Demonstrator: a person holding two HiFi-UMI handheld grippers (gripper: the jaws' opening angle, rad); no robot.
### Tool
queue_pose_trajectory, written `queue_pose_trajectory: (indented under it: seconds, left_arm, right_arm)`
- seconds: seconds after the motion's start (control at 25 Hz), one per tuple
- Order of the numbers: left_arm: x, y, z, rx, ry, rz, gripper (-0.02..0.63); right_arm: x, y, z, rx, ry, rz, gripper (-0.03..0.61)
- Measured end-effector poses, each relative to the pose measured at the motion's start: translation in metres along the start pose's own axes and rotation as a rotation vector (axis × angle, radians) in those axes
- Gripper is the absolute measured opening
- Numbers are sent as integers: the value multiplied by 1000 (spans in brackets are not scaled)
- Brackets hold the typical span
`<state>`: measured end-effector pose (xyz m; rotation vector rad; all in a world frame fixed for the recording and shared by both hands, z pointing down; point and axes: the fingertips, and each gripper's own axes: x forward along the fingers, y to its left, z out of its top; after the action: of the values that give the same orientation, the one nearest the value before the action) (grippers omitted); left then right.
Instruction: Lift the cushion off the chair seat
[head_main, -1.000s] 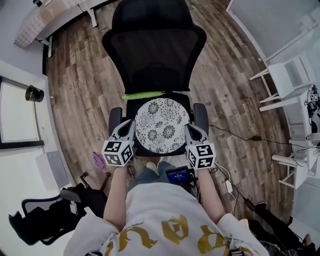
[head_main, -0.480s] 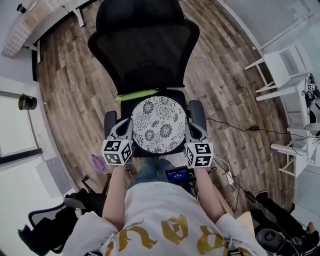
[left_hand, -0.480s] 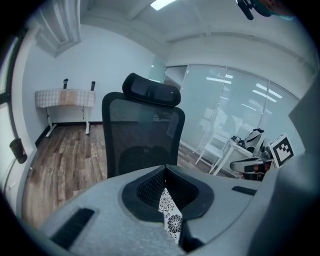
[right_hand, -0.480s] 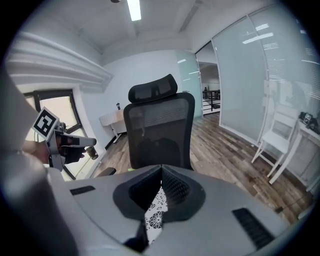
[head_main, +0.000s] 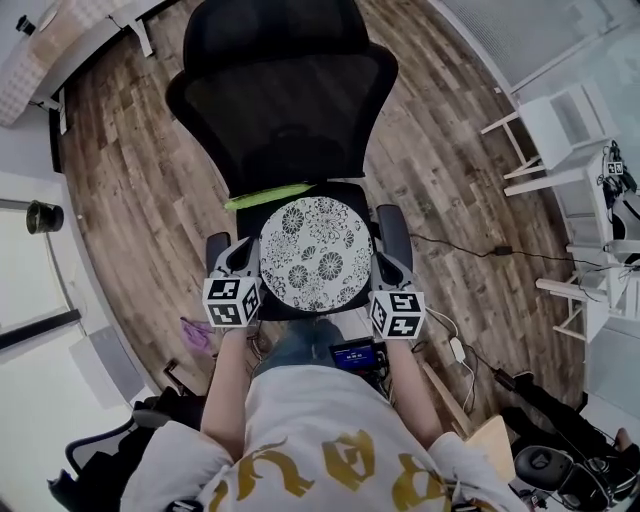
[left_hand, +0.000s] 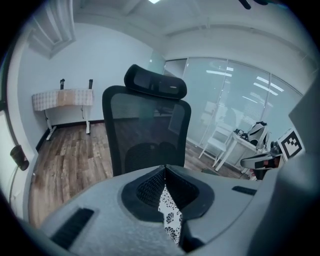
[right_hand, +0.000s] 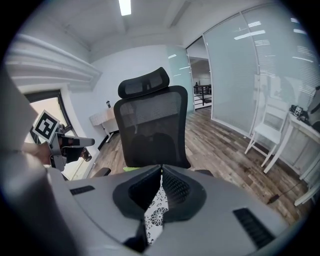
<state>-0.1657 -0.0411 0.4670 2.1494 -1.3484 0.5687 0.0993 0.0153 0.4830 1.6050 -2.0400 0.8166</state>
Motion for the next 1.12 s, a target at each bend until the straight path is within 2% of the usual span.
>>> queue_pose_trajectory:
  seconds: [0.24, 0.56, 0.72, 1.04, 1.08, 1.12]
  left_arm:
    - [27, 17, -28, -10, 88, -12, 11]
    - [59, 25, -73, -36, 199, -27, 12]
    - [74, 28, -96, -77, 245, -30, 12]
    - [112, 53, -146, -78, 345, -1, 14]
    - [115, 55, -153, -67, 358, 0, 14]
    - [119, 58, -159, -50, 372, 1, 14]
  right_arm:
    - [18, -8, -23, 43, 47, -37, 14]
    - [50, -8, -62, 3, 163, -35, 14]
    - [65, -11, -85, -27, 223, -28, 14]
    - [101, -15, -137, 1, 326, -32, 15]
    - [105, -17, -142, 11, 326, -45, 23]
    - [110, -20, -147, 11, 323, -63, 60]
